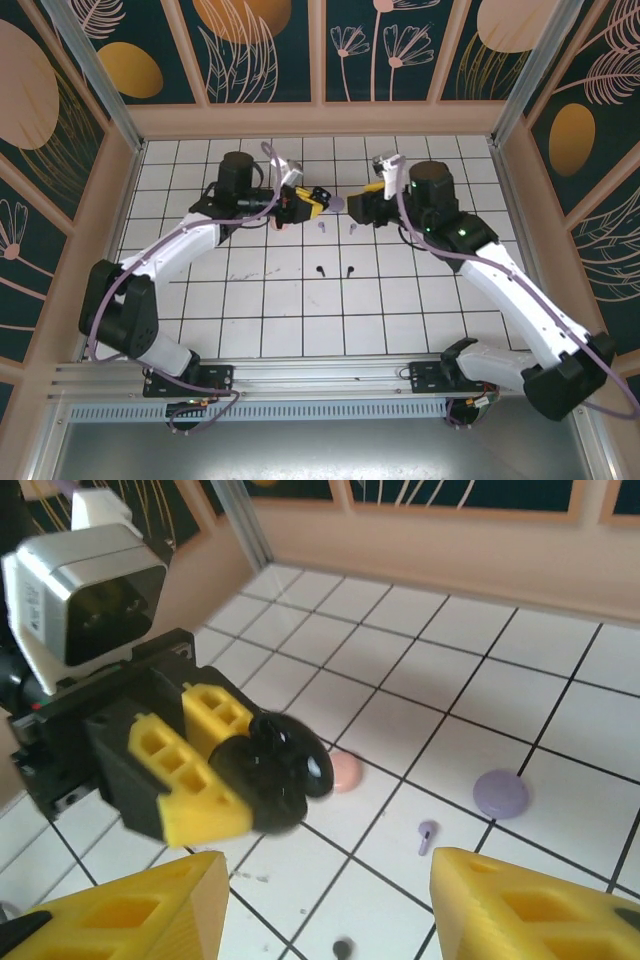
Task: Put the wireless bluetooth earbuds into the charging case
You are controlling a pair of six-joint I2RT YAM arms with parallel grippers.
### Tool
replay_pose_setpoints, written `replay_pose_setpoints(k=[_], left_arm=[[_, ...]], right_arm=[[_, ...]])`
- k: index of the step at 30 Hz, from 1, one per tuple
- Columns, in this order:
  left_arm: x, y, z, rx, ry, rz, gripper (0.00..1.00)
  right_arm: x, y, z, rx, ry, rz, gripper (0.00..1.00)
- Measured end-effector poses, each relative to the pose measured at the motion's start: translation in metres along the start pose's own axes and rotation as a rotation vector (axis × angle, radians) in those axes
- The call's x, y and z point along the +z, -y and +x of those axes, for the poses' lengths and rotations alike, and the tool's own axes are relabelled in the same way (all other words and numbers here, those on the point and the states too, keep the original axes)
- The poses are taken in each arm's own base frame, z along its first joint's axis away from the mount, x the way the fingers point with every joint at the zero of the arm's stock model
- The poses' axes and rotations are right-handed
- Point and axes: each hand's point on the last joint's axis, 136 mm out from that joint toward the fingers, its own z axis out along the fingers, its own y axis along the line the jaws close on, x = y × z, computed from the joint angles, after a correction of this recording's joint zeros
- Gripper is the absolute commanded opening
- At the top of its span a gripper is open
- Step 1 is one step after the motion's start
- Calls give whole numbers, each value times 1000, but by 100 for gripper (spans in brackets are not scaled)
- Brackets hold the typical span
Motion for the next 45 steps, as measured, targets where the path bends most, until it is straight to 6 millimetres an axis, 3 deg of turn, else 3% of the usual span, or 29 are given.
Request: replay_pose_setpoints(k=[3, 5, 13, 23, 27, 36, 45], left_arm=[[-18, -2, -13, 42, 94, -98, 0], [-31, 0, -20, 73, 159, -160, 0], [-77, 15, -48, 172, 421, -337, 0], [-94, 26, -52, 178, 528, -350, 0], [-102, 32, -47, 175, 557, -358, 0], [-113, 38, -48, 183, 611, -381, 0], [-116, 38, -49, 180, 626, -389, 0]], right_arm=[[-10, 2, 12, 72, 2, 12, 56], [-5, 8, 28, 121, -28, 39, 56], [42, 21, 127, 269, -281, 145, 55], [91, 30, 221, 301, -549, 315, 52], [109, 24, 234, 271, -603, 356, 52], [150, 15, 241, 220, -645, 440, 50], [153, 24, 254, 195, -686, 502, 46]])
